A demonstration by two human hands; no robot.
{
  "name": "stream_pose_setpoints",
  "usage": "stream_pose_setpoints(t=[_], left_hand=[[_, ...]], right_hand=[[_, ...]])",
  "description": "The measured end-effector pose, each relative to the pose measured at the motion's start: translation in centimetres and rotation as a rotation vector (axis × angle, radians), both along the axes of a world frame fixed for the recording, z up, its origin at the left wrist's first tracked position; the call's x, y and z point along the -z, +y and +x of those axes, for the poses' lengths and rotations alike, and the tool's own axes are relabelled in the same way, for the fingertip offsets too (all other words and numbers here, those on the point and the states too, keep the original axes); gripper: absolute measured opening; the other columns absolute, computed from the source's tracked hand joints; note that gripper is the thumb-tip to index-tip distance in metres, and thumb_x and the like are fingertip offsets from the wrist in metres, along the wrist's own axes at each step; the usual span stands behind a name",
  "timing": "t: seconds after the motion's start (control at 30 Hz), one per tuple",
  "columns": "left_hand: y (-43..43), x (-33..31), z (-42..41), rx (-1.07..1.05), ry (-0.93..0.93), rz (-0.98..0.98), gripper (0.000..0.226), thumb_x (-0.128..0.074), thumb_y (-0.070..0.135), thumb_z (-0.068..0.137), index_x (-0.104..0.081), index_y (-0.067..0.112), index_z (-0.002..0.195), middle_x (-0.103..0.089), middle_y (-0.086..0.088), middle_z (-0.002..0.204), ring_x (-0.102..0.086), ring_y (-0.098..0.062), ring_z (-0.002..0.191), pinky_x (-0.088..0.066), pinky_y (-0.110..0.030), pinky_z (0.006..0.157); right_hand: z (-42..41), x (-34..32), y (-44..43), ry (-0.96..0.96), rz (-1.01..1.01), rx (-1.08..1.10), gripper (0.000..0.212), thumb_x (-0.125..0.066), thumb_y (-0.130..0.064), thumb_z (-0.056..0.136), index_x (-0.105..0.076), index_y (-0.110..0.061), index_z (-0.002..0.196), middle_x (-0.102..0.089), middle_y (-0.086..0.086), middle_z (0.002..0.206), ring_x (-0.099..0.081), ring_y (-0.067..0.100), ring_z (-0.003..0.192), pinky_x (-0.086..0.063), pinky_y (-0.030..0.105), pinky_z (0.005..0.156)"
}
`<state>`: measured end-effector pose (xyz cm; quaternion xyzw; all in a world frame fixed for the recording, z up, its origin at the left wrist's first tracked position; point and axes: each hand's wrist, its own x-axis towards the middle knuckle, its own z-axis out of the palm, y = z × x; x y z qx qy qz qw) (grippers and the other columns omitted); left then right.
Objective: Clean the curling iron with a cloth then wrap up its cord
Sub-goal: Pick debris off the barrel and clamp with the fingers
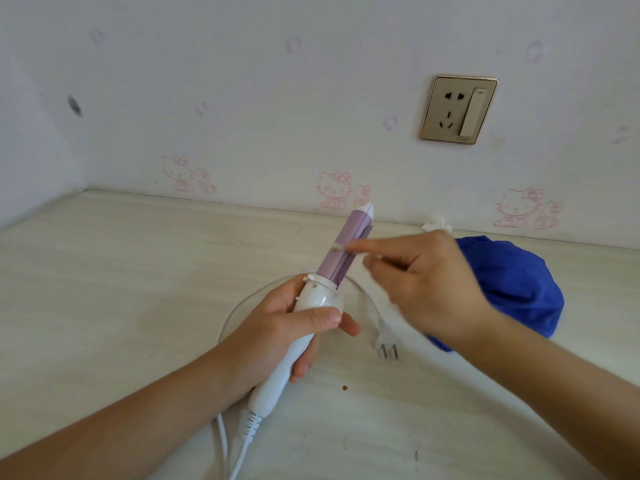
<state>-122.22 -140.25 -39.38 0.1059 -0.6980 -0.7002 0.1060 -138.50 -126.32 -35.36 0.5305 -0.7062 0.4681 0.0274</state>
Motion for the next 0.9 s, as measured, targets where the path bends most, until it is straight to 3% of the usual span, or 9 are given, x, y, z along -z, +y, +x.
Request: stream_pose_setpoints(t=[0.1, 0.2, 0.27, 0.33, 0.43, 0.53, 0.63, 0.8, 0.9], left_hand=[[0.1, -0.1, 0.0, -0.017, 0.014, 0.090, 0.040, -0.056, 0.035, 0.094, -0.059, 0.002, 0.116, -0.076, -0.024, 0.102, -0.043, -0.016, 0.038, -0.034, -0.024, 0.042], [0.3, -0.3, 0.0, 0.002, 0.015, 0.184, 0.059, -0.030, 0.043, 0.106, -0.067, -0.003, 0.103, -0.065, -0.044, 0.099, -0.040, -0.019, 0.037, -0.031, -0.026, 0.041], [0.3, -0.3, 0.0, -0.005, 0.001, 0.184, 0.063, -0.022, 0.039, 0.109, -0.066, -0.006, 0.105, -0.068, -0.039, 0.089, -0.040, -0.018, 0.036, -0.028, -0.029, 0.042], [0.3, -0.4, -0.1, -0.014, 0.001, 0.203, 0.058, -0.022, 0.037, 0.110, -0.060, -0.007, 0.117, -0.073, -0.019, 0.079, -0.040, -0.016, 0.035, -0.026, -0.029, 0.042], [0.0, -0.6, 0.0, -0.009, 0.004, 0.212, 0.053, -0.026, 0.038, 0.108, -0.057, -0.004, 0.121, -0.071, -0.006, 0.068, -0.040, -0.014, 0.036, -0.029, -0.029, 0.042], [-0.3, -0.2, 0.1, -0.019, 0.014, 0.146, 0.059, -0.034, 0.040, 0.105, -0.058, -0.014, 0.112, -0.062, -0.005, 0.056, -0.040, -0.016, 0.037, -0.031, -0.026, 0.042], [-0.3, 0.1, 0.1, -0.035, 0.006, 0.102, 0.061, -0.040, 0.046, 0.099, -0.066, -0.008, 0.101, -0.051, -0.016, 0.055, -0.040, -0.019, 0.038, -0.031, -0.027, 0.044], [-0.4, 0.1, 0.0, -0.077, 0.039, 0.111, 0.060, -0.042, 0.050, 0.096, -0.071, -0.002, 0.103, -0.049, -0.050, 0.079, -0.039, -0.023, 0.040, -0.032, -0.026, 0.045], [-0.6, 0.2, -0.3, -0.062, 0.049, 0.144, 0.061, -0.043, 0.052, 0.096, -0.071, -0.002, 0.104, -0.046, -0.055, 0.085, -0.039, -0.022, 0.039, -0.034, -0.026, 0.045]], right_hand=[[1.1, 0.4, -0.2, 0.030, 0.060, -0.083, 0.039, -0.061, 0.003, 0.094, -0.081, -0.027, 0.109, -0.044, -0.010, 0.043, -0.037, 0.006, 0.038, -0.031, 0.014, 0.043], [-0.6, -0.5, -0.4, -0.013, 0.009, 0.024, 0.038, -0.062, -0.001, 0.096, -0.081, -0.032, 0.107, -0.050, 0.009, 0.047, -0.039, 0.024, 0.040, -0.041, 0.034, 0.040], [-0.8, -0.4, -0.3, -0.019, -0.017, 0.035, 0.040, -0.062, 0.001, 0.095, -0.081, -0.032, 0.107, -0.050, 0.009, 0.048, -0.040, 0.027, 0.041, -0.042, 0.039, 0.040], [0.4, 0.6, -0.2, 0.010, -0.029, -0.071, 0.043, -0.061, 0.006, 0.093, -0.081, -0.030, 0.106, -0.049, -0.009, 0.045, -0.033, 0.005, 0.040, -0.035, 0.023, 0.039], [1.8, 1.1, -0.2, 0.045, 0.005, -0.138, 0.046, -0.060, 0.007, 0.091, -0.074, -0.030, 0.115, -0.052, -0.022, 0.048, -0.036, 0.003, 0.037, -0.030, 0.009, 0.043], [-0.5, 0.0, -0.4, -0.013, -0.048, 0.012, 0.039, -0.062, -0.003, 0.095, -0.081, -0.035, 0.105, -0.047, 0.003, 0.047, -0.033, 0.008, 0.039, -0.029, 0.023, 0.040], [-1.8, -0.8, -0.3, -0.060, -0.087, 0.093, 0.041, -0.063, -0.005, 0.098, -0.077, -0.042, 0.107, -0.052, 0.018, 0.052, -0.041, 0.038, 0.045, -0.039, 0.039, 0.041], [0.6, 1.3, -0.4, 0.011, -0.031, -0.108, 0.034, -0.062, -0.001, 0.095, -0.080, -0.025, 0.112, -0.044, -0.011, 0.046, -0.034, 0.003, 0.041, -0.032, 0.018, 0.043], [0.4, 0.8, -0.5, 0.022, -0.020, -0.080, 0.034, -0.062, -0.003, 0.095, -0.081, -0.026, 0.111, -0.044, -0.011, 0.046, -0.035, 0.004, 0.041, -0.031, 0.016, 0.044]])
